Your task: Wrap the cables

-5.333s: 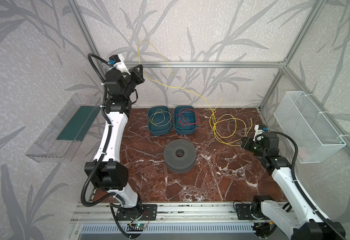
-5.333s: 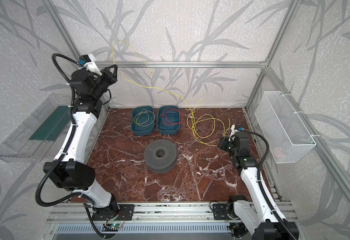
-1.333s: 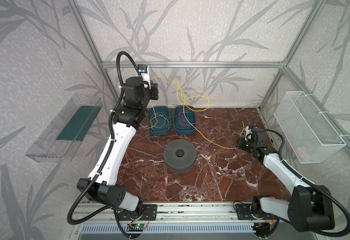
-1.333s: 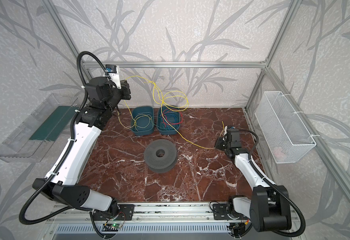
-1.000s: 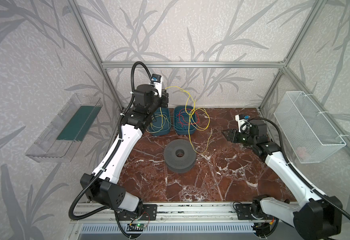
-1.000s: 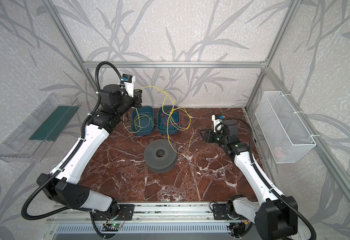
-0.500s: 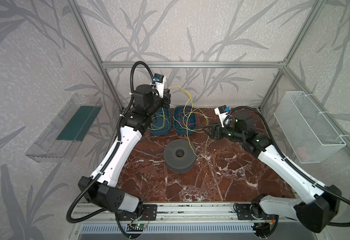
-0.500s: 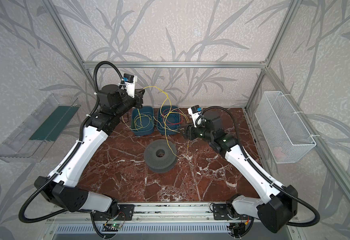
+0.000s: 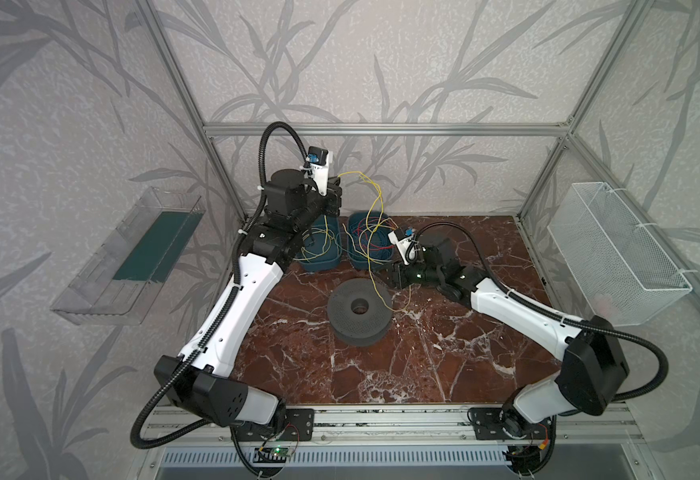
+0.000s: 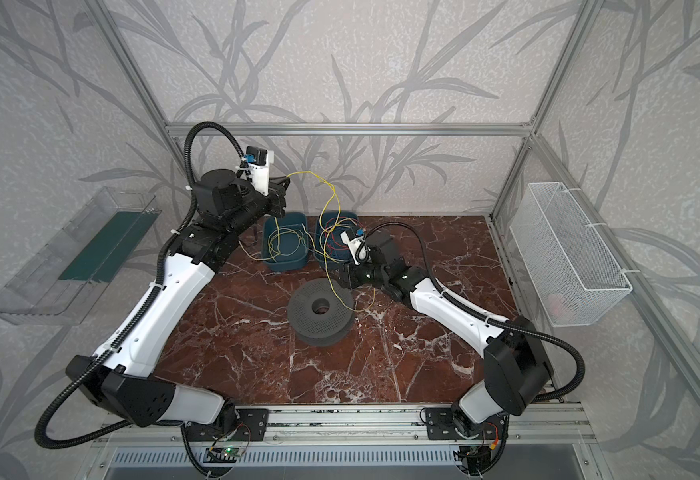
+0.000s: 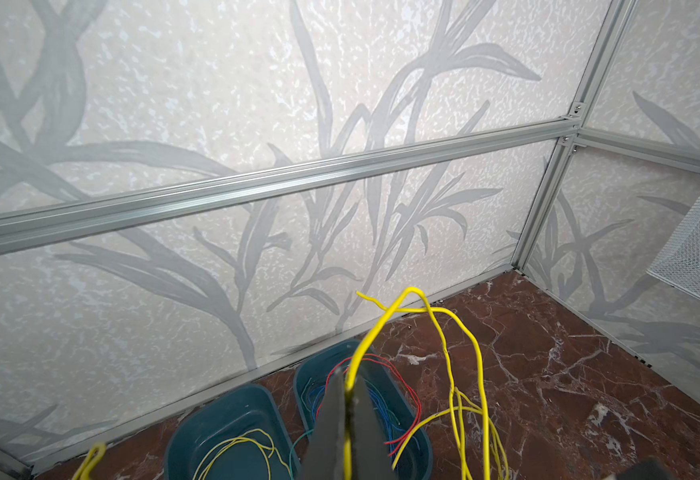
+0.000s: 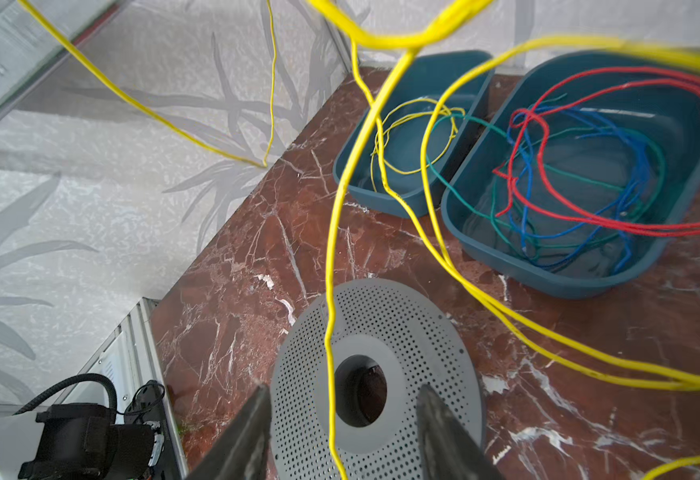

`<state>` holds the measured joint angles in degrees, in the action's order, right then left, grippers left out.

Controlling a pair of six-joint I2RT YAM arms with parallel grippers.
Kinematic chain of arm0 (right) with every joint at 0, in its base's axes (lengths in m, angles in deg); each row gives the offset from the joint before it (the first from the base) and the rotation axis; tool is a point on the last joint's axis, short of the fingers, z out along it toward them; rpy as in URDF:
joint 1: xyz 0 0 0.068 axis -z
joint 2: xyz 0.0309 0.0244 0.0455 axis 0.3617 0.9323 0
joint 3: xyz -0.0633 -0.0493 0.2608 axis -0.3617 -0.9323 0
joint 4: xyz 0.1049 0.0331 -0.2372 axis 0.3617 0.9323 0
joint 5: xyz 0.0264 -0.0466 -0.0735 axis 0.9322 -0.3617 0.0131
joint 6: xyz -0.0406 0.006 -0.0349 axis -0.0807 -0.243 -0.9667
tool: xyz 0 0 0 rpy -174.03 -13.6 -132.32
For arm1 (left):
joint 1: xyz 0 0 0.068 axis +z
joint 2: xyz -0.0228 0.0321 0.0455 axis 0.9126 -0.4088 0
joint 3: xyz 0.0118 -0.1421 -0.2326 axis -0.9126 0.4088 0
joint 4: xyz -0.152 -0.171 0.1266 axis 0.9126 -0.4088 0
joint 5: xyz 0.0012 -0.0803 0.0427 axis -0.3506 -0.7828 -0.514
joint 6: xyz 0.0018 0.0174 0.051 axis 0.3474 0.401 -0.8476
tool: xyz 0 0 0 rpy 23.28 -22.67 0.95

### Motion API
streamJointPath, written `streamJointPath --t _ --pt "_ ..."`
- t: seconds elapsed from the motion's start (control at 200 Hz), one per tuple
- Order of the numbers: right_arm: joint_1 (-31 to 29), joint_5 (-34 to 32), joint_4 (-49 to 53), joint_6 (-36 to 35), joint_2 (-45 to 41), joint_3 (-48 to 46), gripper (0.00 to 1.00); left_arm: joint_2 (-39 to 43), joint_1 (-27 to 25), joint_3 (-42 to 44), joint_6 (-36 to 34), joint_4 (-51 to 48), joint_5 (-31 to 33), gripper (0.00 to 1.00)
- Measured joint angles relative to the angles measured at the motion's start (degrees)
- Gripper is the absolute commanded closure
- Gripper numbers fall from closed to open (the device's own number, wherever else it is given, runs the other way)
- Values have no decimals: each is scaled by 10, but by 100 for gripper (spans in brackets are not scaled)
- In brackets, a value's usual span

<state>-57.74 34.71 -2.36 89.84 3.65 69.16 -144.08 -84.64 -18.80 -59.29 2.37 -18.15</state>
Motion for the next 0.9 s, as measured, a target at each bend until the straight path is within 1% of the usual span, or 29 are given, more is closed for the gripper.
streamJointPath --t 0.045,0.115,0.2,0.31,0.46,0.585,0.73,0.82,0.9 --pt "11 -8 0 7 -24 -1 37 2 0 3 0 0 0 100" --pt "42 -11 -10 38 -58 0 36 7 0 13 0 2 -2 100" --pt "72 -16 -34 88 -65 8 33 16 0 27 1 7 -7 100" --pt "91 -17 -76 172 -28 22 32 25 0 43 2 11 -12 100" --pt "93 -2 -114 282 42 43 32 31 0 48 4 15 -16 100" --pt "93 16 -156 365 79 43 32 33 -2 48 7 21 -19 100" --pt "92 37 -216 443 111 46 39 34 -3 50 7 24 -26 100" --pt "91 48 -237 471 128 56 53 34 -3 52 7 25 -28 100" --pt "91 57 -255 488 140 66 69 34 -3 54 7 25 -28 100"
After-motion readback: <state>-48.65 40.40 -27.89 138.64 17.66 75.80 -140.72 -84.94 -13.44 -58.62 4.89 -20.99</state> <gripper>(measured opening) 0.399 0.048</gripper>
